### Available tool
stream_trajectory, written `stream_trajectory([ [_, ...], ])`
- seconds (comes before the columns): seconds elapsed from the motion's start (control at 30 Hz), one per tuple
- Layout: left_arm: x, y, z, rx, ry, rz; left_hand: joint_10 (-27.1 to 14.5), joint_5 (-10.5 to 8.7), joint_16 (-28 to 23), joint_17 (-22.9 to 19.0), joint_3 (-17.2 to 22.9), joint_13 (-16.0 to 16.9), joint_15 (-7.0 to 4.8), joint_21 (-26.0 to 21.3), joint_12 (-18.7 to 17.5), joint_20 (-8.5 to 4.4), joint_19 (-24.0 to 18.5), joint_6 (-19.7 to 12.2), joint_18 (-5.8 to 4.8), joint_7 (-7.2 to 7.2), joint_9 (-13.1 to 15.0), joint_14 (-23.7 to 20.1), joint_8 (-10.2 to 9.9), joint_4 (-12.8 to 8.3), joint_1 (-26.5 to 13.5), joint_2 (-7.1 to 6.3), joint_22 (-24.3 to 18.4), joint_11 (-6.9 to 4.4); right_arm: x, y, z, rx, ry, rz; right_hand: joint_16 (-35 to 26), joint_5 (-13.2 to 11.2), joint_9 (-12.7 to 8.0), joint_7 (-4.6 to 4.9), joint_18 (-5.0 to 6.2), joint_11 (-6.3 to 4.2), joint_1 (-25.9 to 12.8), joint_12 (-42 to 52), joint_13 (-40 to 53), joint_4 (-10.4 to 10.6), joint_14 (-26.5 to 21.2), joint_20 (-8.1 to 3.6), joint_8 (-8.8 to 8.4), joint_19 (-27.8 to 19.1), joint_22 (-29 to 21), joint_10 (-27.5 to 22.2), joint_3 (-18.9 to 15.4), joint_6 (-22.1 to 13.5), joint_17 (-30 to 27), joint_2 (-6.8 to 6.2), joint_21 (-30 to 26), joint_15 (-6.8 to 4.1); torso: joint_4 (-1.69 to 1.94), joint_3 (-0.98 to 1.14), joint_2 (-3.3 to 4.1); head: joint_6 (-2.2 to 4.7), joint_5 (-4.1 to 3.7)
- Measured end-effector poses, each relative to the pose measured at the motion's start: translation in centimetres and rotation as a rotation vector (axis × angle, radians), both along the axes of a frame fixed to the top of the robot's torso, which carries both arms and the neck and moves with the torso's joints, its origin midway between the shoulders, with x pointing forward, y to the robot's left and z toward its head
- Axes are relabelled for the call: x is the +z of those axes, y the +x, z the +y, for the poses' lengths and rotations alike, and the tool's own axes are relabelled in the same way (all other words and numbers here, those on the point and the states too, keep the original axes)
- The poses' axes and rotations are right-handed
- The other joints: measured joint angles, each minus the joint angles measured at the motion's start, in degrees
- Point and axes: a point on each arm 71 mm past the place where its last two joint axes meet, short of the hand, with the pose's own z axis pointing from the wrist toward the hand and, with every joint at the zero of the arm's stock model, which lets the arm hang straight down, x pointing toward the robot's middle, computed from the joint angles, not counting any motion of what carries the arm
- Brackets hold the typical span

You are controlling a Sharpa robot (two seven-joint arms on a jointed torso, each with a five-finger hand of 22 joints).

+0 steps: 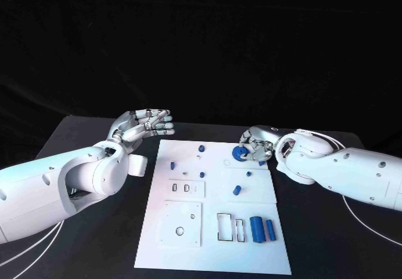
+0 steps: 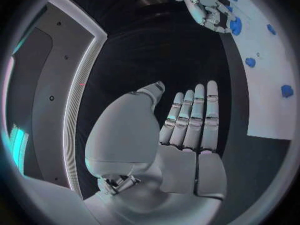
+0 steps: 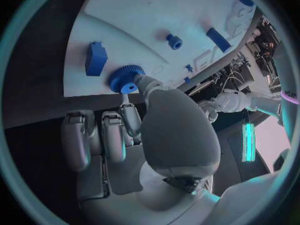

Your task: Assemble the parts on the task board

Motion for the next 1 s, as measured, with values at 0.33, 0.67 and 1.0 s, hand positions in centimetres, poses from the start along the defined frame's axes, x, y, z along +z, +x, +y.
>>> stream_trajectory([
  [0.33,0.0,0.0,0.0,0.0,0.001,0.003,-0.22,0.0,0.0,0.08,0.0,0.0,0.0,0.0,0.0,0.0,0.0,0.0,0.0,0.0,0.0,0.0,0.0,0.0,-0.23,0.23,0.0,0.22,0.4,-0.9,1.0,0.033,0.018,-0.097,-0.01,0.46,-0.18,0.0,0.0,-0.48,0.43,0.43,0.96,-0.92,-0.01,-0.41,0.0,-0.16,0.01,0.92,1.77,0.0,0.0,-0.43,0.31,-0.41,0.0,0.01,-0.02,0.27,0.14],
  [0.67,0.0,0.0,0.0,-0.001,0.001,0.005,-0.43,0.0,0.0,0.07,0.16,0.0,0.0,0.0,0.0,0.0,0.0,0.0,0.0,0.0,-0.04,0.0,-0.21,-0.16,-0.23,0.23,-0.06,0.0,2.0,-3.2,5.2,0.142,0.059,-0.199,-0.03,-0.11,-0.18,0.02,0.0,-0.34,-1.44,0.43,0.95,-0.9,-0.01,-0.48,0.01,-0.08,0.0,1.06,2.28,0.02,-0.01,-1.35,0.31,-0.41,-0.05,0.01,-0.06,0.55,0.33],
  [1.0,-0.1,0.1,-0.3,-0.008,-0.001,0.006,-0.42,0.0,0.0,0.06,0.16,0.0,0.0,0.0,0.0,0.0,0.0,0.0,-0.01,0.0,-0.04,0.0,-0.21,-0.16,-0.23,0.23,-0.05,0.0,2.2,-3.8,10.1,0.22,0.042,-0.25,-0.04,-0.56,-0.18,0.0,0.0,-0.34,-1.44,0.43,0.78,-0.89,-0.01,-0.48,0.07,-0.08,-0.01,1.05,2.29,0.05,-0.01,-1.35,0.31,-0.41,0.09,0.0,-0.01,0.74,0.26],
])
